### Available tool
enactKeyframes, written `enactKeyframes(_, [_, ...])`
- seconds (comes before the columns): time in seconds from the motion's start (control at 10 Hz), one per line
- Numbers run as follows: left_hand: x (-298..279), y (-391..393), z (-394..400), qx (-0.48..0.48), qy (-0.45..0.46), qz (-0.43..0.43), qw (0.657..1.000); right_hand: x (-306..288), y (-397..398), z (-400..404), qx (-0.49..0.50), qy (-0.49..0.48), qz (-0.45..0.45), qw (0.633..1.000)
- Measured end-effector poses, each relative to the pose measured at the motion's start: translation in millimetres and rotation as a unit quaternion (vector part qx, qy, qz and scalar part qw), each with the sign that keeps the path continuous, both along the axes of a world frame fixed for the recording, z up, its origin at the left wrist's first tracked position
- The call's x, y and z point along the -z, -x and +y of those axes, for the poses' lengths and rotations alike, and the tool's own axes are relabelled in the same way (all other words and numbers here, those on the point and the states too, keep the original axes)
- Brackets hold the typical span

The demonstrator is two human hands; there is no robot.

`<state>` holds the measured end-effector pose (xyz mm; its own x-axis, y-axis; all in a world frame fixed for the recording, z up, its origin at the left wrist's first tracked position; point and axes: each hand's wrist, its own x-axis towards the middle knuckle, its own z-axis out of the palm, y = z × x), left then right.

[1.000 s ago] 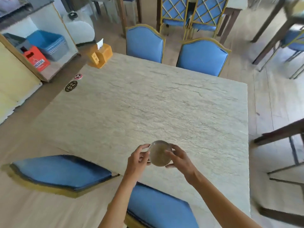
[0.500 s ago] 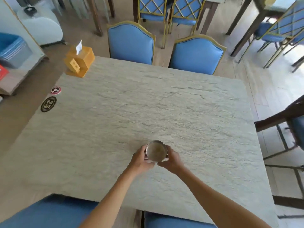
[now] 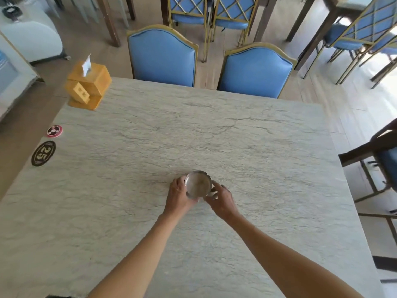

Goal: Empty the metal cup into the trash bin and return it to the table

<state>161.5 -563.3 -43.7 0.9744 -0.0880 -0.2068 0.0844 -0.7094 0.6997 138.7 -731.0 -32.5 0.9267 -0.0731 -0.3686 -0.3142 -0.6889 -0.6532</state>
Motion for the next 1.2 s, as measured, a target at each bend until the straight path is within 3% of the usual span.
enactKeyframes(0.4, [3,-62,-27,0.029,-0.096,0.008,0.995,10,5,-21,-0.047,0.101,-0.034,0.993])
enactKeyframes(0.9, [5,-143,-44,0.034,-0.127,0.02,0.991,7,-45,-31,-0.018,0.081,-0.069,0.994])
enactKeyframes(1.2, [-2,-124,-44,0.005,-0.111,0.026,0.993,-4,-41,-30,-0.017,0.087,-0.083,0.993])
